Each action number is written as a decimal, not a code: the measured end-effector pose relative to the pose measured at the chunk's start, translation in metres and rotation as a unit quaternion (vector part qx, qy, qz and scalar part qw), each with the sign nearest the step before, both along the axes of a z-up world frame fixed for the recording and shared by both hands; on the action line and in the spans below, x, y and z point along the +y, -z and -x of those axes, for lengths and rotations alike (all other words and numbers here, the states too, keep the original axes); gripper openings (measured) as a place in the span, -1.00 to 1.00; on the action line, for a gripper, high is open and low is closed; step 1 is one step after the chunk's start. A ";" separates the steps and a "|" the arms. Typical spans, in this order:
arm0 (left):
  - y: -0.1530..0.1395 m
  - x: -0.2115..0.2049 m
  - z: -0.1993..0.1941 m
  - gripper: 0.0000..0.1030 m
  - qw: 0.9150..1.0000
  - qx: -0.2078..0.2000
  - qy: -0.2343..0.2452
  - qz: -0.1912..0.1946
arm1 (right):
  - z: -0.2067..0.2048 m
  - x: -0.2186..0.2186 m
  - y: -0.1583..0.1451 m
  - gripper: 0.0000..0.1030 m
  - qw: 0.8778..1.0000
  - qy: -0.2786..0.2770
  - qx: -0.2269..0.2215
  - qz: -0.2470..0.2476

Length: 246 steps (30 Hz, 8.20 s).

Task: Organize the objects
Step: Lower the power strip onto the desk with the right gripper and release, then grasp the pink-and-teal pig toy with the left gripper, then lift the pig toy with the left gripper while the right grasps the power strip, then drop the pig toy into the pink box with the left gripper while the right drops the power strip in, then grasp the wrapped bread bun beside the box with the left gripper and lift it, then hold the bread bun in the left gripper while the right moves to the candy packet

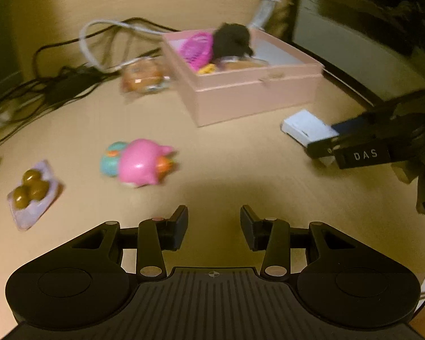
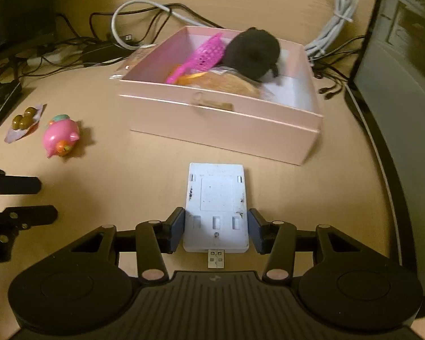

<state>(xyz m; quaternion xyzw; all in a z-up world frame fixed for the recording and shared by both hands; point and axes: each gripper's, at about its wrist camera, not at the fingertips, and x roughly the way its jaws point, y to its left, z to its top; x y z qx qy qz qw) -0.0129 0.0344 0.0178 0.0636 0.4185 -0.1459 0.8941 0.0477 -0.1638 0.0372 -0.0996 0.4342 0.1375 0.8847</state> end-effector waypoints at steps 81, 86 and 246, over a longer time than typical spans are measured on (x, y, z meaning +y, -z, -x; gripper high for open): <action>-0.021 0.040 -0.058 -0.03 0.955 0.040 -0.268 0.125 | 0.010 -0.049 0.025 1.00 0.997 0.052 -0.026 -0.047; -0.037 0.025 -0.015 -0.04 0.976 0.031 -0.174 0.129 | 0.002 -0.044 0.007 1.00 0.997 0.039 -0.018 -0.072; -0.040 0.258 0.089 -0.04 0.884 0.051 -0.372 0.278 | 0.003 0.265 0.002 -0.59 0.966 -0.256 0.014 0.024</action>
